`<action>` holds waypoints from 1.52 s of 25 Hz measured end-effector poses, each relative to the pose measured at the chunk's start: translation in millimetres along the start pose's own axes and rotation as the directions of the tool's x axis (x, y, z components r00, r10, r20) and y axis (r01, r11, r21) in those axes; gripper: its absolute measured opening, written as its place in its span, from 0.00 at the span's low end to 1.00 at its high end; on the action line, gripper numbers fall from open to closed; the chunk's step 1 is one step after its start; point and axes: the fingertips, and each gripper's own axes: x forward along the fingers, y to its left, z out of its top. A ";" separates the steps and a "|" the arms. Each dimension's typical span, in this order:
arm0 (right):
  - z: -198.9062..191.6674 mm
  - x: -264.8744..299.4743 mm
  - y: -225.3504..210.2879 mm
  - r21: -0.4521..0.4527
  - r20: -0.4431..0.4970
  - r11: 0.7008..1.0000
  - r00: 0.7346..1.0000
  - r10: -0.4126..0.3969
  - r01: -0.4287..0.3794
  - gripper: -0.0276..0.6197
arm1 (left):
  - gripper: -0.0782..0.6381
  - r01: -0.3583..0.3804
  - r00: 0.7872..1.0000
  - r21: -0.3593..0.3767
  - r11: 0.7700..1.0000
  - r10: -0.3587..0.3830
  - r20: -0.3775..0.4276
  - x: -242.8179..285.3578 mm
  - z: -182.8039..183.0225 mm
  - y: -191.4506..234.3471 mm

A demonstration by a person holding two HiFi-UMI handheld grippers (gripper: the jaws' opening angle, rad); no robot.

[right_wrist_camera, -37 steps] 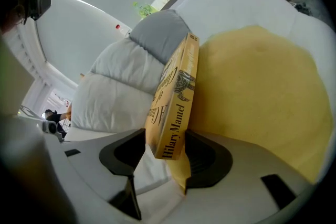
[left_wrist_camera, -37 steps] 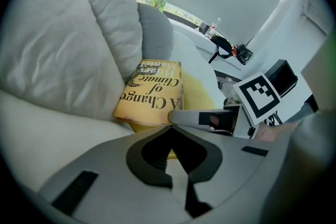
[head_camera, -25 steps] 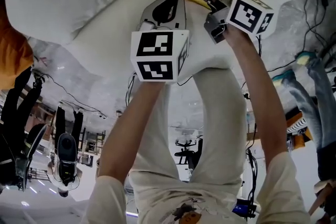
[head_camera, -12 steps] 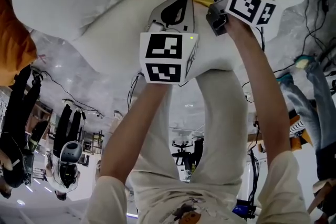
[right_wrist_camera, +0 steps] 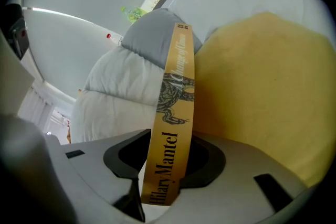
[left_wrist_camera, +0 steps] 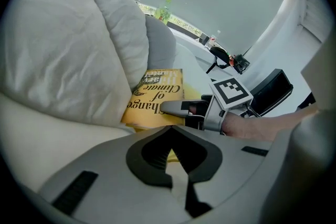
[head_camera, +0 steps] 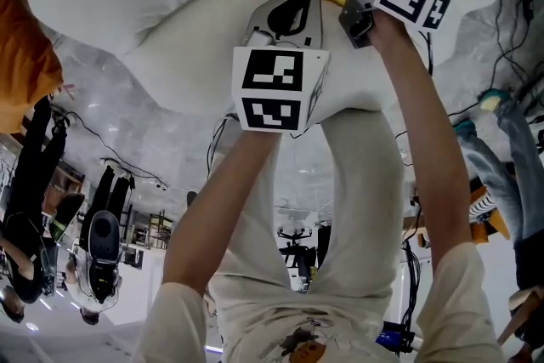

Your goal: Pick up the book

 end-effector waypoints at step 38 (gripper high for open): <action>13.5 -112.4 144.5 -0.024 0.087 0.996 0.993 -0.081 0.083 0.27 | 0.12 0.011 0.999 0.101 0.995 -0.015 0.038 -150.6 58.3 -20.2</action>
